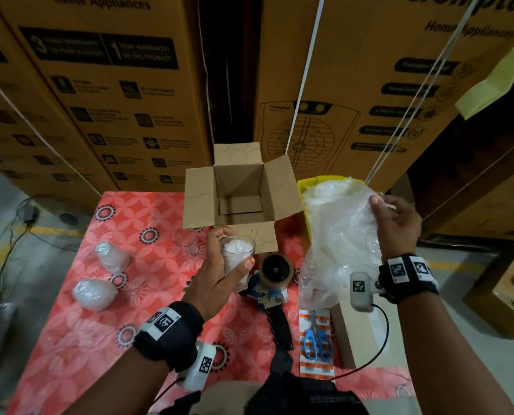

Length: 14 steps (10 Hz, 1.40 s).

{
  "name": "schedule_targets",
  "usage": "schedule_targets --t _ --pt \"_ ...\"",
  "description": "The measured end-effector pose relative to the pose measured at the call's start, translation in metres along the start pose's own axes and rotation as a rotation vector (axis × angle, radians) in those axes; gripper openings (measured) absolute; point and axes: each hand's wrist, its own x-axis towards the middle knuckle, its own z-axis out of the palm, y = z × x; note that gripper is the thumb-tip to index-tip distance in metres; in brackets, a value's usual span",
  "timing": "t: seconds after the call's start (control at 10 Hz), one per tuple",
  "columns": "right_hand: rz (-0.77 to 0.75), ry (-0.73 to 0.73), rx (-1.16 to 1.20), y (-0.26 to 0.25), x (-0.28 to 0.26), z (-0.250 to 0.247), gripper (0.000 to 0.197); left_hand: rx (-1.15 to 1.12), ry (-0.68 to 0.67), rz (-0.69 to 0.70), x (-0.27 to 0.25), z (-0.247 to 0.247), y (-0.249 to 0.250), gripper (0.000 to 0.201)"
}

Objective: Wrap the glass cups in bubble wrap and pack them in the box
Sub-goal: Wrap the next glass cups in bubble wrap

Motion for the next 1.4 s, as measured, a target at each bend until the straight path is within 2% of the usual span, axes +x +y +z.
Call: schedule_targets --t 0.1,0.2,0.3,0.4,0.5,0.6,0.7,0.8,0.9,1.0,1.1,1.2,1.3,1.4 --pt "-0.063 -0.021 -0.082 0.005 -0.002 -0.005 0.015 0.003 -0.008 0.004 0.0 0.001 0.0 0.058" --pt "0.014 -0.059 -0.242 0.024 -0.005 -0.014 0.038 0.018 -0.008 -0.001 -0.001 0.0 -0.003 0.06" --pt "0.173 -0.093 -0.183 0.029 -0.015 -0.022 0.023 0.024 -0.006 -0.001 -0.004 -0.001 -0.004 0.059" --pt "-0.057 -0.28 -0.636 0.03 -0.025 -0.031 0.065 0.021 -0.004 0.007 -0.006 -0.002 -0.006 0.059" --pt "-0.485 -0.461 -1.13 0.027 -0.032 -0.027 0.082 0.015 -0.005 0.01 -0.006 -0.001 -0.005 0.059" --pt "-0.589 -0.436 -1.042 0.026 -0.025 -0.014 0.029 0.013 -0.02 0.02 -0.005 0.001 -0.003 0.056" --pt "-0.32 -0.197 -0.675 0.015 -0.015 -0.009 0.022 0.007 -0.018 0.029 -0.006 0.0 -0.001 0.055" --pt "-0.076 -0.044 -0.303 -0.017 -0.01 -0.011 0.029 0.022 0.0 0.03 -0.008 -0.001 0.0 0.057" --pt "-0.067 0.019 -0.091 -0.037 0.004 -0.018 0.043 0.015 0.011 0.023 -0.009 -0.003 -0.001 0.057" --pt "0.023 0.047 0.067 -0.049 0.013 -0.02 0.042 0.004 0.004 0.028 -0.01 -0.003 0.0 0.059" --pt "0.152 0.017 0.225 -0.061 0.015 -0.016 0.021 0.007 0.008 0.052 -0.008 0.001 0.005 0.052" --pt "0.365 -0.058 0.355 -0.07 0.013 -0.009 0.011 -0.011 0.0 0.062 -0.006 0.0 0.012 0.054" --pt "0.588 -0.162 0.517 -0.086 -0.002 0.005 0.014 -0.038 -0.008 0.042 -0.001 0.001 0.022 0.066" --pt "0.679 -0.321 0.623 -0.099 -0.022 0.02 0.04 -0.034 0.052 0.053 0.01 0.002 0.034 0.069"
